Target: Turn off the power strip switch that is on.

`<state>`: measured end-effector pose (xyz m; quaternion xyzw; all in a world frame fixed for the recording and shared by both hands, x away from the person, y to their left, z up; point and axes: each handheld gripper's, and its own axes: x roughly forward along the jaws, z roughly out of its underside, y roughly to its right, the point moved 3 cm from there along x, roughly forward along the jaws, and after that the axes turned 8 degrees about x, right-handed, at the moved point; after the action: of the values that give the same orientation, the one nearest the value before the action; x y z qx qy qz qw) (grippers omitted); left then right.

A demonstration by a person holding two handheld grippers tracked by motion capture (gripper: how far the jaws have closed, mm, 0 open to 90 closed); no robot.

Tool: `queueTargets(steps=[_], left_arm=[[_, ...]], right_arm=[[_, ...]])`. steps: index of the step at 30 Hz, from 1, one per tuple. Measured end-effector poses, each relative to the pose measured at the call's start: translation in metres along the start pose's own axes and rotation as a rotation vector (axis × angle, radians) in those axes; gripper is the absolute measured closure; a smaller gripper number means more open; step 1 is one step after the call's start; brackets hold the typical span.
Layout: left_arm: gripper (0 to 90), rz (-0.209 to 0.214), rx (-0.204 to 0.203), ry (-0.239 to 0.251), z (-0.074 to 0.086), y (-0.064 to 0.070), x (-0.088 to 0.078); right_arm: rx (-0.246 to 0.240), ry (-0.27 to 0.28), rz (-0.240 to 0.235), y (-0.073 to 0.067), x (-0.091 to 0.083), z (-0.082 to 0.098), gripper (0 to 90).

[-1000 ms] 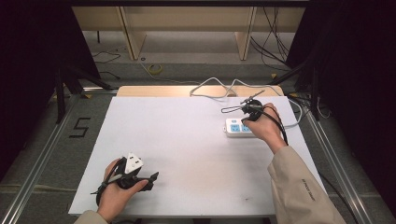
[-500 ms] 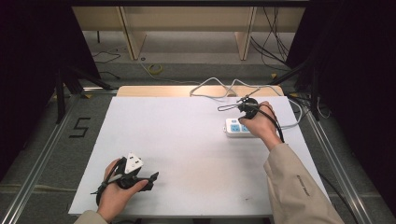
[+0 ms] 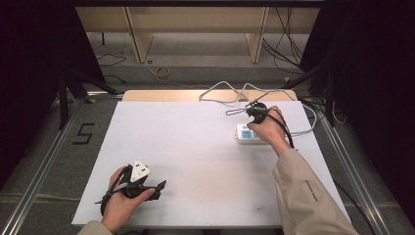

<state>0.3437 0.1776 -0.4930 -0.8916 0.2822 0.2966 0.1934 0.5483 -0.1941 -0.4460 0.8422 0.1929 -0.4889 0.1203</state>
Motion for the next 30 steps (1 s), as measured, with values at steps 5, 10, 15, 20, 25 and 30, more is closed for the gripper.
queueTargets(steps=[5,10,15,20,25,30], left_arm=[[16.5,0.001,0.001,-0.001,0.0,0.0,0.0],[16.5,0.002,0.001,0.0,0.0,0.0,0.0],[16.5,0.002,0.001,0.001,0.0,0.0,0.0],[16.5,0.004,0.002,-0.001,0.0,0.0,0.0],[16.5,0.005,0.006,-0.004,0.0,0.0,0.0],[16.5,0.006,0.007,-0.003,0.0,0.0,0.0]], right_arm=[[0.001,0.002,0.003,0.001,0.004,-0.003,90.0],[0.001,-0.001,0.007,0.001,0.008,-0.006,90.0],[0.003,0.003,0.009,-0.001,0.011,-0.008,90.0],[0.003,0.004,0.01,-0.002,0.015,-0.01,90.0],[0.005,-0.004,0.018,-0.003,0.017,-0.011,90.0],[0.011,-0.007,0.014,-0.002,0.02,-0.013,90.0]])
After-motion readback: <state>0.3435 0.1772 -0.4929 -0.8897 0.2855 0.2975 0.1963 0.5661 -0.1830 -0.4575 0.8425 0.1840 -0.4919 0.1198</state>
